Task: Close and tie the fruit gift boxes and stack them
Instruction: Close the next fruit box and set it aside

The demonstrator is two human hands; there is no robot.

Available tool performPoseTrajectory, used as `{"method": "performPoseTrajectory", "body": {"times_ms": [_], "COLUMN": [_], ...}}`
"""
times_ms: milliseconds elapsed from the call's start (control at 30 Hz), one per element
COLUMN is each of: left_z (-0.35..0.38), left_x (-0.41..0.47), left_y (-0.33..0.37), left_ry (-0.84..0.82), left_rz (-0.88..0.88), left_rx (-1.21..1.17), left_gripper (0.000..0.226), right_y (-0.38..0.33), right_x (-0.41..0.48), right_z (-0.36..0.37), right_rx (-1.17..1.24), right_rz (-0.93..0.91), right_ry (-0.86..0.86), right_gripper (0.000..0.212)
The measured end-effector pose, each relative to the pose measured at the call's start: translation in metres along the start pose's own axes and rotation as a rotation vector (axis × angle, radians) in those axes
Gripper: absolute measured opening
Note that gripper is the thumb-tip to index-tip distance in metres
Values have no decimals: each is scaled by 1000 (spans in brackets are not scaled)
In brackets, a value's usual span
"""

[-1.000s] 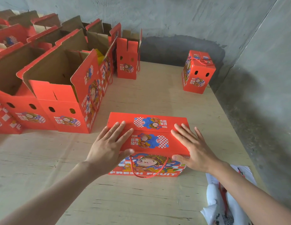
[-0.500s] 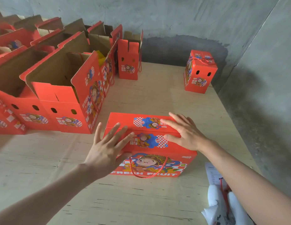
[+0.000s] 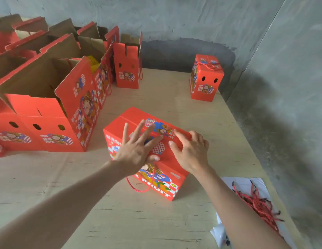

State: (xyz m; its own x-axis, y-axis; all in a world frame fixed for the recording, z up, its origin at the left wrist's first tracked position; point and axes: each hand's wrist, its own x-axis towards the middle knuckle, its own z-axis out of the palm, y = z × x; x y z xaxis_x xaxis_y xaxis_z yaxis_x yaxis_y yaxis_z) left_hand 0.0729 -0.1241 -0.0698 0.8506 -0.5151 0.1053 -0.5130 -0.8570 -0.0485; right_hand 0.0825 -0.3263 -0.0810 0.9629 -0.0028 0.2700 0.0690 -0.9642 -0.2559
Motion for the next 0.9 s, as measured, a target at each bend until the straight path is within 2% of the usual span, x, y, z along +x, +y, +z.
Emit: {"method": "performPoseTrajectory", "body": {"times_ms": [133, 233, 267, 333, 400, 500, 567, 633, 700, 800, 900], "left_z": [10, 11, 10, 7, 6, 10, 16, 17, 16, 22, 28], "left_x": [14, 15, 14, 12, 3, -21, -34, -42, -46, -44, -27], "left_y": [-31, -35, -27, -1, 30, 68, 77, 77, 72, 63, 52], "left_ry": [-90, -149, -109, 112, 304, 356, 373, 328, 252, 214, 171], "left_rz": [-155, -415, -508, -622, -597, -520, -457, -387, -320, -205, -195], "left_rx": [-65, -282, -373, -655, -913, -1025, -1050, -1077, -1073, -977, -922], "left_gripper": [105, 95, 93, 86, 71, 64, 63, 58, 62, 66, 62], "right_y": [-4, -9, -11, -13, -13, -13, -15, -15, -16, -11, -7], "right_x": [-17, -38, -47, -64, -74, -80, -84, -84, -83, -77, -63], "right_z": [-11, -25, -28, -31, -28, -23, -23, -25, -26, -24, -22], "right_rx": [-126, -44, -9, 4, -27, 13, 41, 56, 40, 12, -14], "right_rz": [68, 63, 66, 35, -19, -40, -59, -96, -122, -121, -113], "right_ry": [-50, -144, -183, -229, -252, -234, -137, -29, 8, 5, -46], "right_gripper": [58, 78, 90, 115, 123, 114, 107, 101, 96, 92, 88]}}
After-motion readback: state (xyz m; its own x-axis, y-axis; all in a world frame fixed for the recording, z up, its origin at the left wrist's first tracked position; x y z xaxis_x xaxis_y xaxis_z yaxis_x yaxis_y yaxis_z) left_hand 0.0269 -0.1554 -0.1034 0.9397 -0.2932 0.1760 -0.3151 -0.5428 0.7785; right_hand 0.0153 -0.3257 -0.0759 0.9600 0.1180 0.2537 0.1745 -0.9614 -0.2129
